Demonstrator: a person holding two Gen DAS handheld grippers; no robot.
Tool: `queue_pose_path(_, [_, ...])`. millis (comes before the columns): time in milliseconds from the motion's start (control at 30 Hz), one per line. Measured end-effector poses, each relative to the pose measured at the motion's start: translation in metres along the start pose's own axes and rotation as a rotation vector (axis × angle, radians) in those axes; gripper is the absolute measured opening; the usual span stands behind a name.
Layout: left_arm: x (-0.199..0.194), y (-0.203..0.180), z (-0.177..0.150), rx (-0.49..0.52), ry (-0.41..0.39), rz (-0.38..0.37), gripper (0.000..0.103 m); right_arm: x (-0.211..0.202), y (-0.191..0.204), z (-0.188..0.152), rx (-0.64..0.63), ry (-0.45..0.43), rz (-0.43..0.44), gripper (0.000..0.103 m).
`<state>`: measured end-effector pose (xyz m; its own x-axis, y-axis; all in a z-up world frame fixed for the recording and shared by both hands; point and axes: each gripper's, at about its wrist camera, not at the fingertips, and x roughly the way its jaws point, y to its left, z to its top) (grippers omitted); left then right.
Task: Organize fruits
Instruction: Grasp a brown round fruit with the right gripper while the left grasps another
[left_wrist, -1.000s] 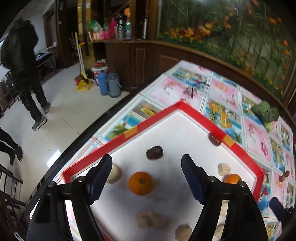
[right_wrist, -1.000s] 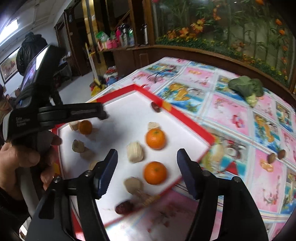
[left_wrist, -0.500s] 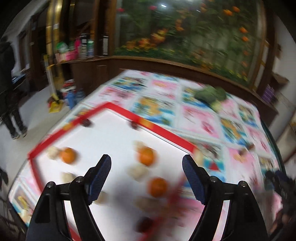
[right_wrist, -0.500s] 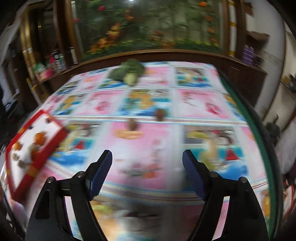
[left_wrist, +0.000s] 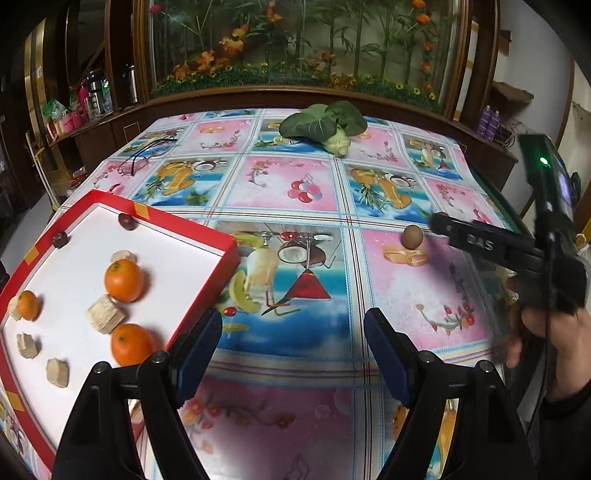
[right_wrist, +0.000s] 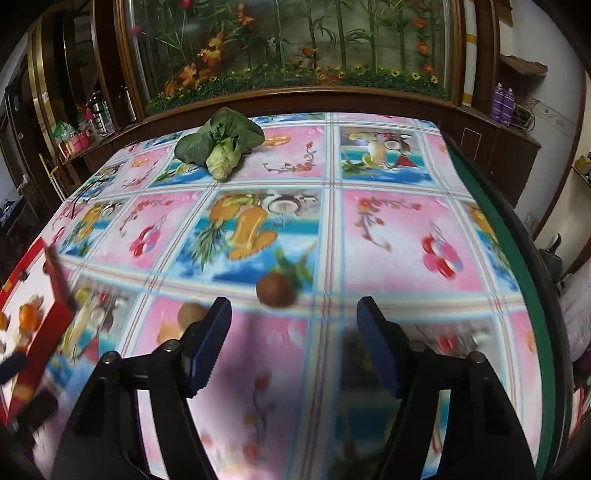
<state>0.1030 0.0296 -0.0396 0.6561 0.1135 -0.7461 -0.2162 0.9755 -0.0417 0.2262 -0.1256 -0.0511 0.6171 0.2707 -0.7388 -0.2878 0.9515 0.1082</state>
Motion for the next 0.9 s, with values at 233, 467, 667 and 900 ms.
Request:
queue_pose_path(233, [0.025,-0.029,0.013,0.014,0.010,-0.046,0.079,0.019,0.000,0.004,0.007,0.067,-0.024,0.025])
queue_pose_path(467, [0.056,-0.078,0.036,0.053,0.015,-0.090,0.079,-0.036,-0.026,-0.026,0.080,0.006,-0.023,0.025])
queue_pose_path(667, [0.080,-0.105,0.045,0.086,0.039,-0.035,0.058,-0.074,-0.042,-0.045,0.109,-0.052,-0.028,0.025])
queue_pose_path(900, [0.068,-0.107,0.037,0.143,0.031,-0.013,0.020,-0.083,-0.042,-0.057,0.112,-0.053,-0.011,0.025])
